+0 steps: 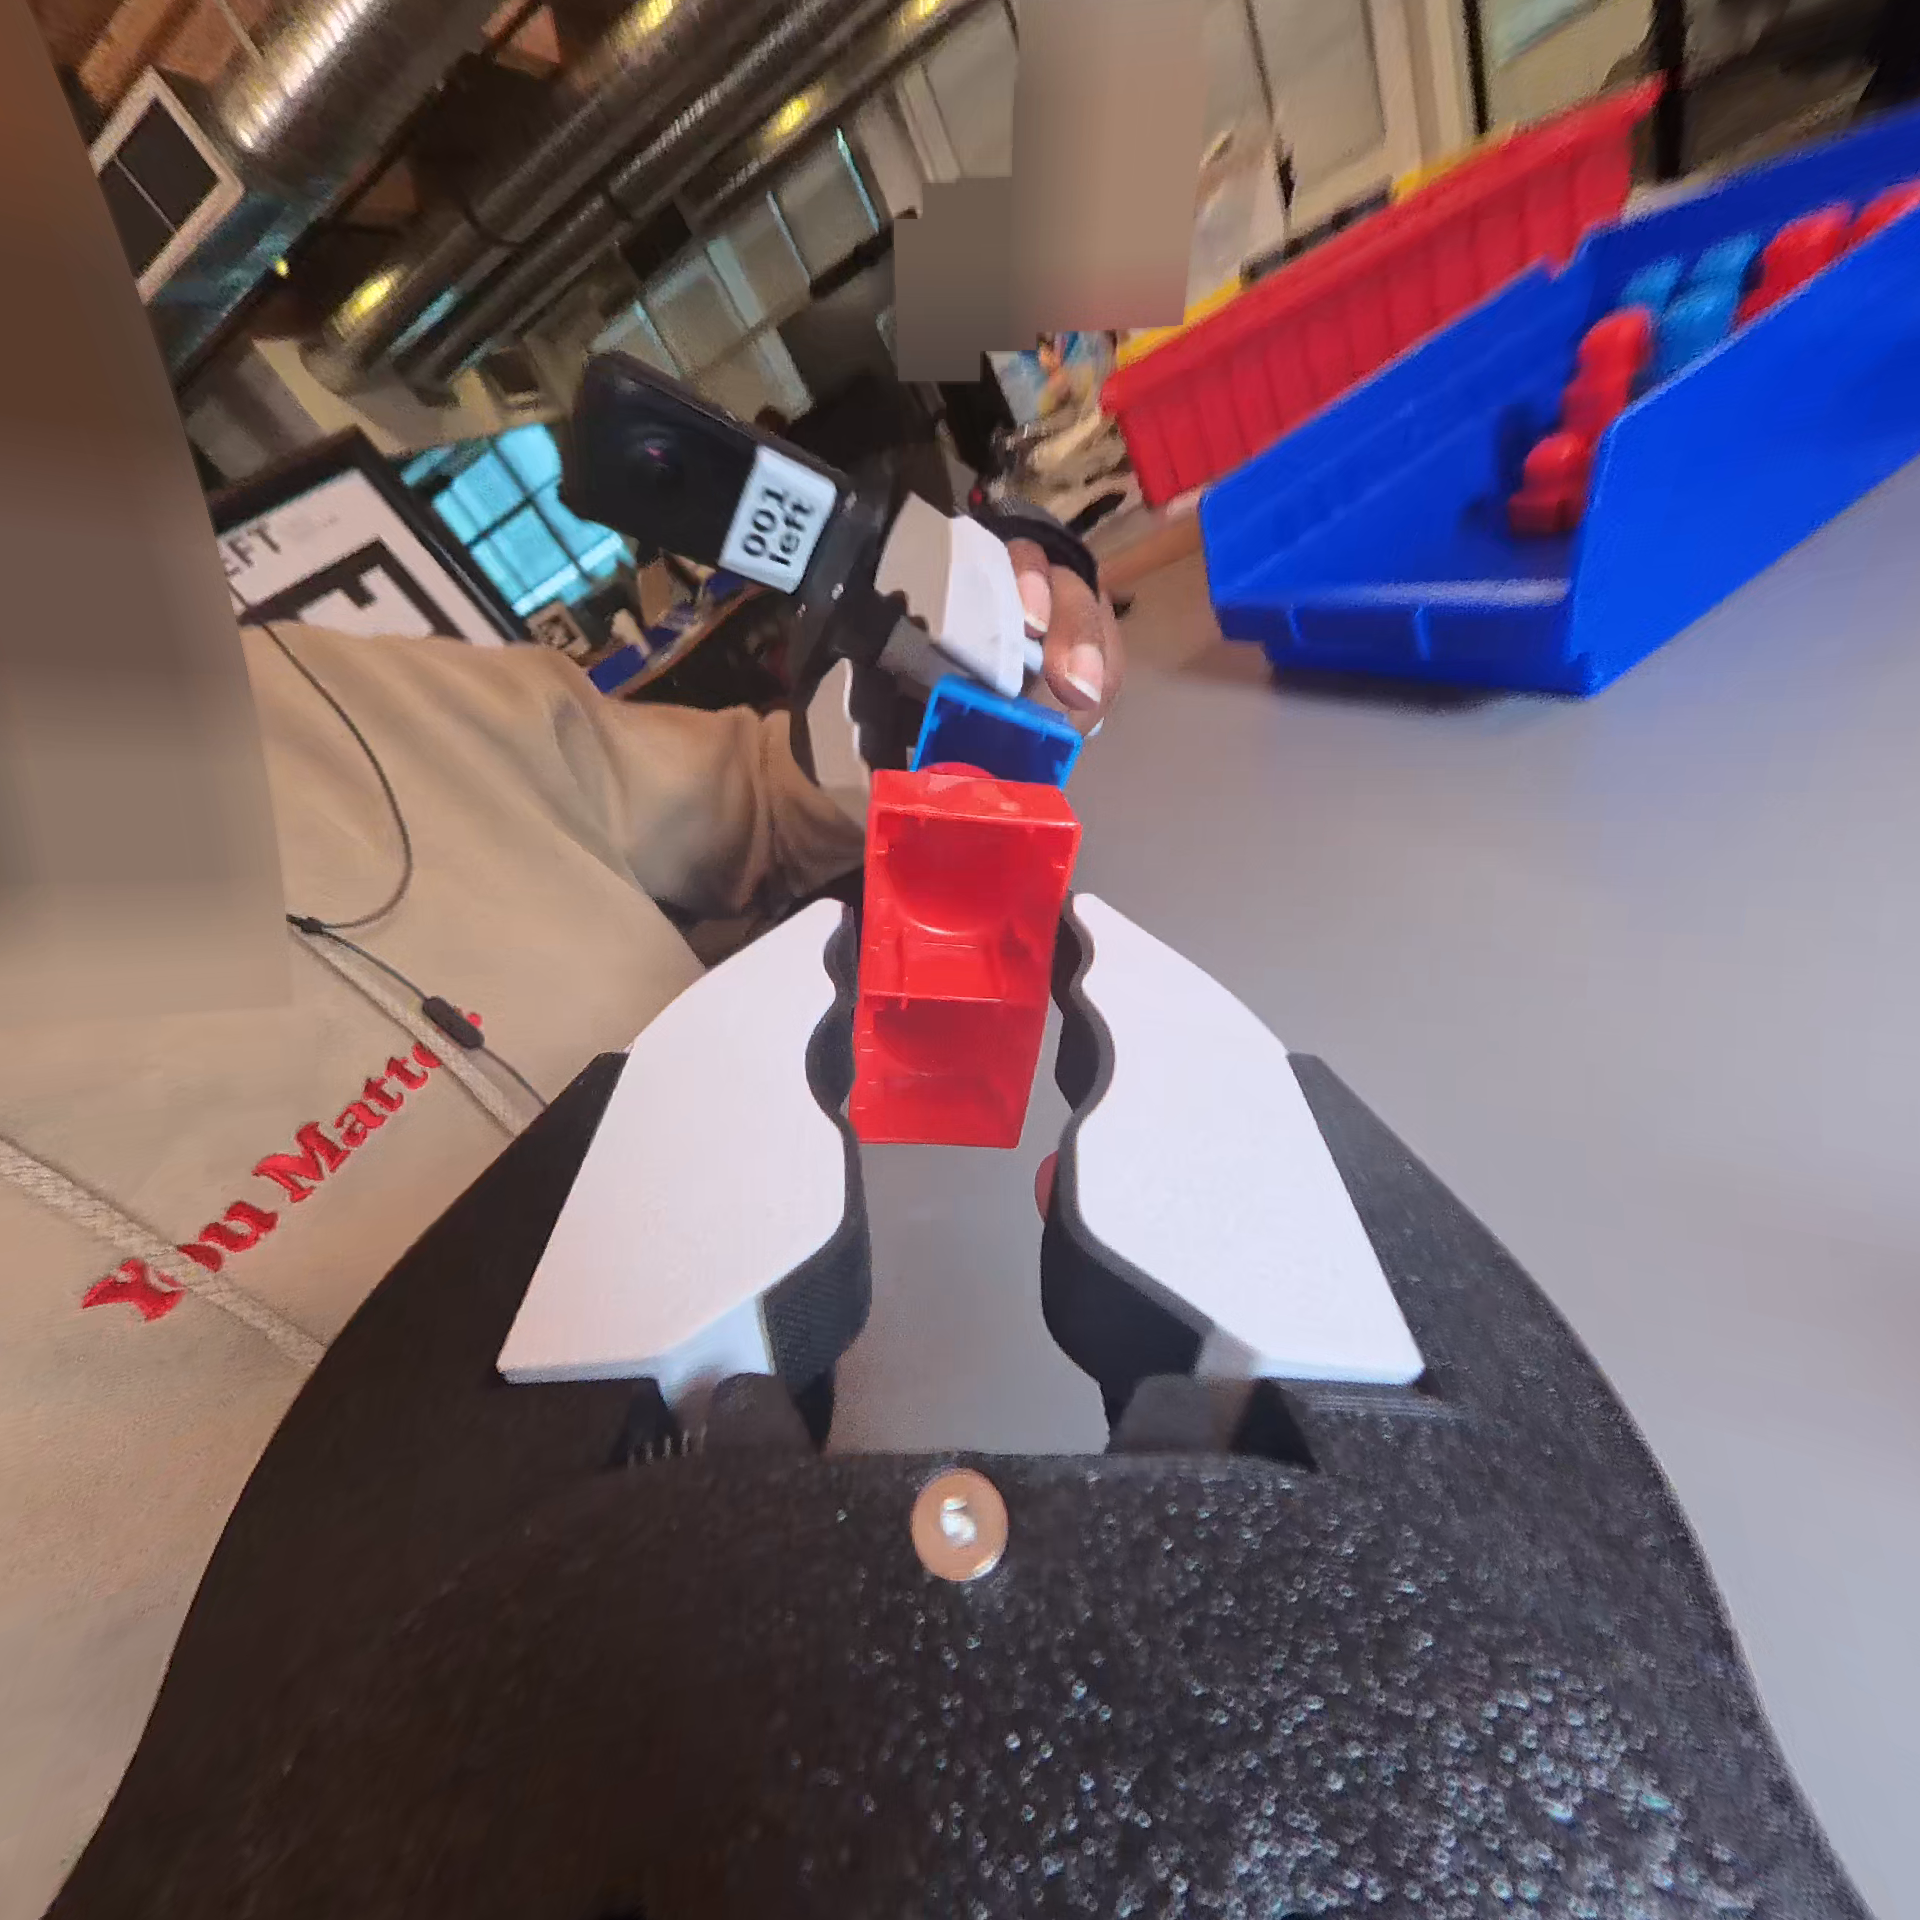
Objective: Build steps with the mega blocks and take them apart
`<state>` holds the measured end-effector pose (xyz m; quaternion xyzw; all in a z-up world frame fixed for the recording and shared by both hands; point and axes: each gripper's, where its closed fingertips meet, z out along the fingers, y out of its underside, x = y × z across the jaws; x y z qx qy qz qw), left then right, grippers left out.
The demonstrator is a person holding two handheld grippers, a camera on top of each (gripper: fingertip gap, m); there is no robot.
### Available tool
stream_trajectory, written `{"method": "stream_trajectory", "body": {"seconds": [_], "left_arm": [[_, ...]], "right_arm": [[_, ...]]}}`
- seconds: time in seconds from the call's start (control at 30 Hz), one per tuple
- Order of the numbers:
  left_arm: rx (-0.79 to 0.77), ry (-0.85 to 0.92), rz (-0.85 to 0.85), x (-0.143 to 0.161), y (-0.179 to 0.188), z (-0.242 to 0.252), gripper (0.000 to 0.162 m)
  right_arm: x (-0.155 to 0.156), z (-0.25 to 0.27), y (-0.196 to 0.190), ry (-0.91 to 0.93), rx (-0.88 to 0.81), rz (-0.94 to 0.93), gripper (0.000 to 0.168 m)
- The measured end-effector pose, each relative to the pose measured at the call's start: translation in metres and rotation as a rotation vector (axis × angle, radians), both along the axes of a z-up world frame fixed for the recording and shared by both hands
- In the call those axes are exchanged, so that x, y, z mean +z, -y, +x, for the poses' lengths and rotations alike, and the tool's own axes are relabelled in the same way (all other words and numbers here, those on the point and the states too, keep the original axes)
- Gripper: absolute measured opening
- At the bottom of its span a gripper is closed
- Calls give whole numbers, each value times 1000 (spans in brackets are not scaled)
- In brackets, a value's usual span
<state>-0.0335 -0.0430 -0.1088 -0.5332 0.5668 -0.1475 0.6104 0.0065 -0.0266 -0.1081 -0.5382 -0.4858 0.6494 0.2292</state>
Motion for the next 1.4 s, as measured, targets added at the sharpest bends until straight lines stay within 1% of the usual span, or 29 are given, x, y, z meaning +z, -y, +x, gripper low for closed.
{"method": "stream_trajectory", "body": {"seconds": [0.07, 0.1, 0.17, 0.23, 0.3, 0.37, 0.47, 0.53, 0.6, 0.63, 0.67, 0.7, 0.8, 0.87, 0.9, 0.93, 1.03, 1.1, 1.13, 1.2, 1.27, 1.3, 1.33, 1.4], "left_arm": [[49, 109, -30, 20, -5, -24, 36], [64, 159, -75, 24, -7, -35, 36], [97, 240, -144, 22, -13, -50, 36], [108, 255, -209, 7, -16, -50, 36], [123, 219, -222, -10, -21, -45, 36], [123, 205, -248, -23, -25, -41, 36], [124, 202, -295, -38, -28, -41, 36], [132, 198, -306, -42, -30, -43, 36], [131, 210, -317, -42, -31, -44, 36], [133, 213, -321, -42, -32, -45, 36], [136, 213, -323, -43, -33, -45, 36], [137, 212, -325, -44, -33, -45, 36], [139, 216, -340, -47, -35, -45, 36], [137, 219, -353, -50, -36, -44, 36], [136, 217, -360, -52, -36, -43, 36], [135, 212, -366, -53, -36, -42, 36], [124, 201, -374, -56, -34, -39, 36], [108, 200, -395, -58, -31, -36, 36], [102, 197, -403, -58, -30, -34, 36], [82, 191, -412, -59, -27, -30, 36], [45, 197, -415, -56, -19, -24, 36], [29, 197, -411, -54, -16, -21, 36], [22, 192, -403, -53, -13, -19, 36], [4, 193, -390, -50, -9, -18, 36]], "right_arm": [[15, 14, -20, -23, -93, 81, 36], [19, 19, -39, -2, -200, 169, 36], [29, 35, -102, 61, -509, 306, 37], [33, 57, -171, 176, -796, 374, 37], [21, 87, -244, 356, -1066, 453, 37], [3, 115, -307, 547, -1260, 496, 38], [-29, 143, -379, 742, -1422, 413, 38], [-51, 158, -415, 810, -1487, 351, 38], [-67, 161, -438, 793, -1504, 301, 39], [-68, 165, -446, 778, -1530, 301, 45], [-66, 167, -451, 751, -1550, 314, 51], [-59, 165, -452, 713, -1557, 335, 53], [-28, 145, -436, 559, -1507, 451, 54], [-6, 115, -404, 431, -1374, 501, 52], [4, 94, -379, 365, -1255, 512, 49], [11, 70, -347, 302, -1101, 512, 48], [21, 12, -217, 189, -582, 543, 48], [14, -9, -132, 194, -298, 642, 48], [6, -16, -97, 219, -191, 704, 49], [-16, -28, -44, 283, -44, 822, 54], [-38, -41, -14, 331, 20, 920, 56], [-46, -46, -4, 338, 37, 954, 50], [-51, -49, 1, 337, 33, 984, 33], [-55, -52, 2, 350, 6, 1020, 32]]}}
